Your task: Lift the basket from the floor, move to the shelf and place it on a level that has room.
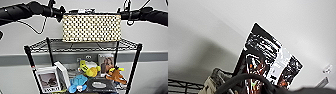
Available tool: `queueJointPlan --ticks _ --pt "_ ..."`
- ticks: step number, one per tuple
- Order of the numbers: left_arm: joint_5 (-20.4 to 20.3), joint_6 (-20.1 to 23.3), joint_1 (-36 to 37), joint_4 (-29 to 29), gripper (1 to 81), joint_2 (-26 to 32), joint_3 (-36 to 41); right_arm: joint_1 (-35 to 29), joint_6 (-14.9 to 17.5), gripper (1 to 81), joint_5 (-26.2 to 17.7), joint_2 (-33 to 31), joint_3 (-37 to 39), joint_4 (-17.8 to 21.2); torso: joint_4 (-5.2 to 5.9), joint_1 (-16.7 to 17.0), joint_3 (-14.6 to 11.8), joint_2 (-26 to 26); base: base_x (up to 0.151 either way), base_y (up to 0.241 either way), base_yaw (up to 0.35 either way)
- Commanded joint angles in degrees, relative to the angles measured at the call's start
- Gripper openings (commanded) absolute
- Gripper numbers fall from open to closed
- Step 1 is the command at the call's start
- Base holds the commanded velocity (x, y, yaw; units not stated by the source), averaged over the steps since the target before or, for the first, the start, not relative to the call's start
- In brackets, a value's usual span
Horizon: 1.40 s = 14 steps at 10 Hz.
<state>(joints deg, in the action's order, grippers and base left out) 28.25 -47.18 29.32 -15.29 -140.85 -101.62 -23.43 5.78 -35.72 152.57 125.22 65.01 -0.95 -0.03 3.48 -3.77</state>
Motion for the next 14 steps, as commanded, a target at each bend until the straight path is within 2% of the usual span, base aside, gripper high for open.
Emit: queueJointPlan --ticks 1,8,14 --pt "0.3 0.8 11.7 -0.4 1.0 -0.6 1.4 -10.0 0.9 1.0 -2.4 -0.1 -2.6 1.1 0.00 0.0 0.0 0.0 0.000 0.000 0.000" --pt "0.4 0.8 16.5 -2.1 1.0 0.3 3.7 -15.4 0.7 1.0 -2.3 -6.1 -9.8 3.9 0.00 -0.1 0.0 0.0 0.000 0.000 0.000" --pt "0.6 0.8 14.6 -1.4 1.0 0.2 0.3 -15.2 2.5 1.0 -1.8 -6.1 -9.6 3.9 0.00 -0.1 0.1 0.1 0.000 0.000 0.000"
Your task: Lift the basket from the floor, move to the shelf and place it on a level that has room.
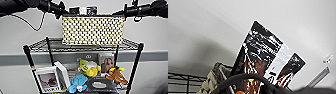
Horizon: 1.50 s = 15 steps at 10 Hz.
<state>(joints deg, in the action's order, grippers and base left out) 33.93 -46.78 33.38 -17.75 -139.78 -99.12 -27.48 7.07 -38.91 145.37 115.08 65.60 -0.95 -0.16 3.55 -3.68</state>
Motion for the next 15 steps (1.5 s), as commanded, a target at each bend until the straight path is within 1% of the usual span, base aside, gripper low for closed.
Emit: queueJointPlan --ticks 1,6,7,9,10,12,15 --pt "-5.1 0.5 10.4 1.1 81.1 -0.7 -1.7 -11.1 1.2 1.0 1.5 1.0 0.5 3.3 0.00 0.0 0.0 0.0 0.000 0.000 0.000" --pt "-5.3 0.6 10.6 1.2 81.1 0.5 0.3 -10.4 1.5 1.0 1.4 0.8 0.6 3.6 0.00 0.0 0.0 0.0 0.000 0.000 0.000" --pt "-5.3 0.6 10.6 1.2 81.1 0.7 0.4 -10.2 1.5 81.1 1.5 0.6 0.3 3.7 0.00 0.0 0.0 0.0 0.000 0.000 0.000" --pt "-5.3 0.6 10.7 1.2 81.1 1.9 1.3 -10.1 1.6 81.1 1.1 0.4 0.2 3.9 0.00 0.0 0.0 0.0 0.000 0.000 0.000" --pt "-5.1 0.6 10.7 1.3 81.1 3.4 2.3 -10.0 1.6 81.1 0.8 -0.8 -0.2 3.9 0.00 0.0 0.0 0.0 0.000 0.000 0.000" --pt "-4.8 1.9 10.7 1.4 81.1 6.9 3.5 -9.1 1.6 81.1 0.8 -4.8 -2.8 3.9 0.00 0.0 0.0 0.0 0.000 0.000 0.000" --pt "-2.5 3.1 11.1 1.8 81.1 11.6 4.4 -8.5 1.6 81.1 0.6 -10.9 -6.4 3.3 0.00 0.0 0.0 0.0 0.000 0.000 0.000"
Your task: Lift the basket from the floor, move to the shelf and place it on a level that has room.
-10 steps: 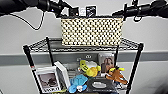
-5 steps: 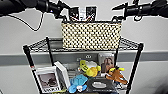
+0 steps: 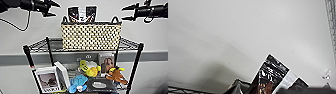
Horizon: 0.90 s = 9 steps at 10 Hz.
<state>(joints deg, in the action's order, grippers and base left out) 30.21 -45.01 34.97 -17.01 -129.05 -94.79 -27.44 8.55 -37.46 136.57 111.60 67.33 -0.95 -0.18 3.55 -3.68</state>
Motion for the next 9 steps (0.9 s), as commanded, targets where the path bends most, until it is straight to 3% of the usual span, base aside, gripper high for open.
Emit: queueJointPlan --ticks 1,9 --pt "1.8 1.9 9.8 1.1 81.1 2.0 0.6 -8.4 0.1 81.1 -1.1 -3.5 -3.7 1.2 0.00 0.0 0.0 0.0 0.000 0.000 0.000" --pt "9.2 8.4 6.0 1.3 81.1 18.4 5.7 -4.5 -0.2 81.1 -5.1 -19.8 -9.0 -5.5 0.00 0.0 0.0 0.0 0.000 0.000 0.000"
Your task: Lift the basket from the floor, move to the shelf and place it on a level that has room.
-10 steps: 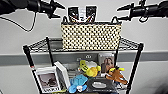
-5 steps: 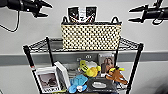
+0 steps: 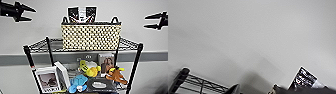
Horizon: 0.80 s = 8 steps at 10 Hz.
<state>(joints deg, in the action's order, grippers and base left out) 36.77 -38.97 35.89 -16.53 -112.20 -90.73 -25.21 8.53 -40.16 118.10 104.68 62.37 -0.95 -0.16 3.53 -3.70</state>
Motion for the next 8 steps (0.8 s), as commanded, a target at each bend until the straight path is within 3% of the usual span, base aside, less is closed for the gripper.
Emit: queueJointPlan --ticks 1,4,8 --pt "4.8 3.6 4.3 1.4 81.1 3.8 1.6 -6.5 -0.4 81.1 -3.8 -3.0 -1.9 -2.1 0.00 0.0 0.0 0.0 0.000 0.000 0.000" --pt "7.9 3.9 -0.8 6.1 81.1 9.3 1.9 -1.9 -0.7 81.1 -5.1 -7.8 -1.1 -8.8 0.00 0.0 0.0 0.0 0.000 0.000 0.000" --pt "9.7 4.6 -7.1 11.1 81.1 15.4 3.1 6.4 -0.4 81.1 -7.6 -12.4 0.9 -11.9 0.00 0.0 0.0 0.0 0.000 0.000 0.000"
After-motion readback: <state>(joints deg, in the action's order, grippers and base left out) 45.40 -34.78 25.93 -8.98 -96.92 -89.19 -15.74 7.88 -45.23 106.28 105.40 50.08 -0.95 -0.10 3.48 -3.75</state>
